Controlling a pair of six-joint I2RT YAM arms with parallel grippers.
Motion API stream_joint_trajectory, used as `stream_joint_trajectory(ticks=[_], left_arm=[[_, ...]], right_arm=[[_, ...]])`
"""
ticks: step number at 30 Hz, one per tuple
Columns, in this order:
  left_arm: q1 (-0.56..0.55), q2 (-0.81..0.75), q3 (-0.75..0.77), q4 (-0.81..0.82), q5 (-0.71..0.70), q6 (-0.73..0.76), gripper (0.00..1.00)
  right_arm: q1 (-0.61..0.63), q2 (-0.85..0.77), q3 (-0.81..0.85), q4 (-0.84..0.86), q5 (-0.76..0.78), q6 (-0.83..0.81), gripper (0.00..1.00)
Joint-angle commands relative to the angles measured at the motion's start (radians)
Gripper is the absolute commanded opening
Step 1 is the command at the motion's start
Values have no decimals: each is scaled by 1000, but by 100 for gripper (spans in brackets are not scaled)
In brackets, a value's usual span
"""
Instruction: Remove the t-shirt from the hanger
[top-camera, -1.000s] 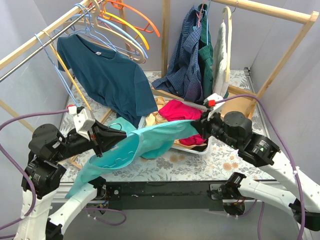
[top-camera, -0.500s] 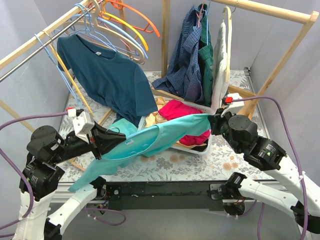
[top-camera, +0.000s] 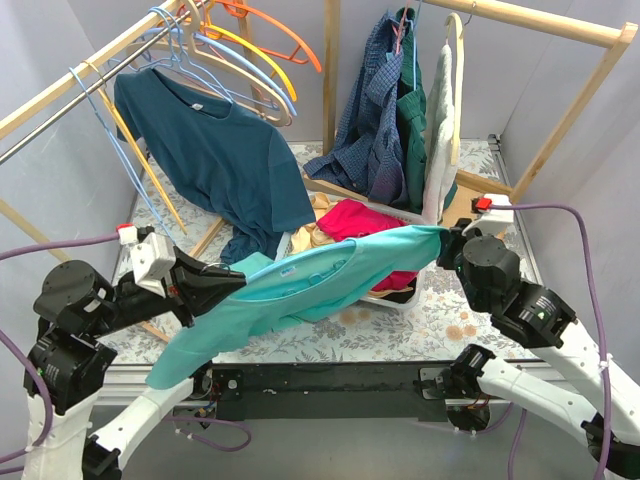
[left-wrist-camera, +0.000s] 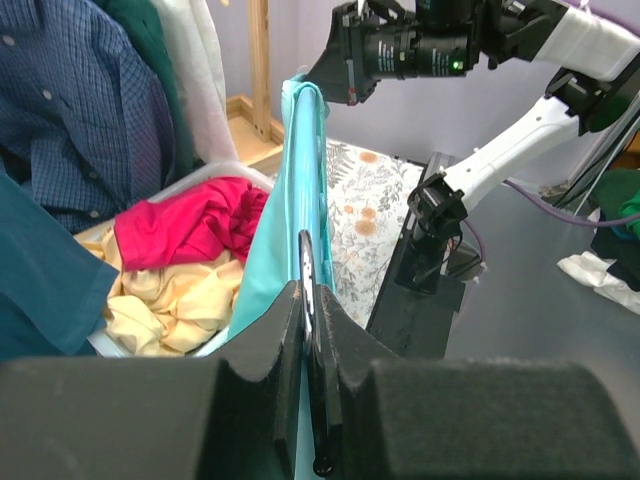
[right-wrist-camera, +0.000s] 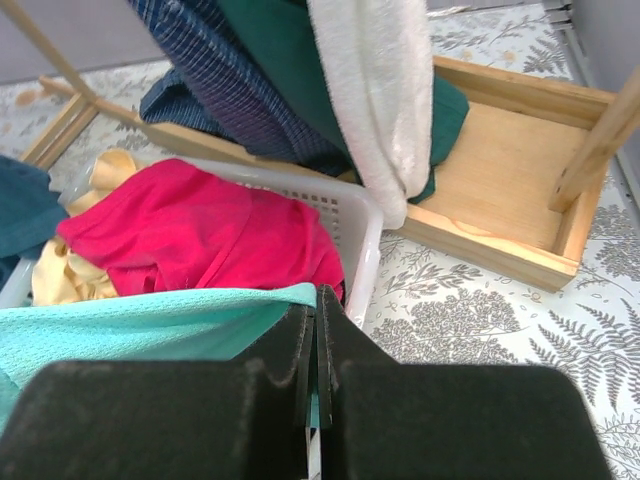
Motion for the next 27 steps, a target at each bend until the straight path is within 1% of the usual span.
stream_joint_trajectory(ticks=[1,5,11,14,15,16,17,18,19,20,21,23,24,26,27], left_arm=[[-14,18,83,22,2,29,0],[-22,35,112,21,-13,46,0],[-28,48,151,38,-44,65,0],[-28,60,155,53,-41,65,0],[-30,68,154,55,-34,66,0],[-30,71,149,56,-30,66,0],[-30,75,145,58,-19,66,0],[-28,81,138,59,-17,63,0],[-28,83,131,68,-14,62,0],[-28,86,117,73,-13,63,0],[-28,88,111,78,-10,59,0],[-30,91,97,90,-5,55,0],[-28,92,97,91,-4,55,0],[-28,94,92,96,-7,54,0],[-28,95,91,96,-8,54,0]], right_arm=[[-23,-42,1,12,168,18,1],[-24,-57,1,-1,195,44,1],[-23,-97,-48,-11,204,84,1],[-24,-91,-77,8,121,66,1],[-23,-82,-83,28,22,4,3],[-23,-78,-85,59,-46,-46,8],[-23,-78,-85,85,-112,-84,16],[-23,-74,-80,138,-240,-151,34],[-23,-71,-57,153,-291,-173,43],[-23,-65,-44,162,-339,-192,50],[-23,-49,-27,171,-424,-215,57],[-23,-28,27,173,-501,-262,61],[-24,-3,45,174,-582,-281,63],[-23,23,82,176,-658,-320,64],[-23,47,88,177,-745,-333,65]])
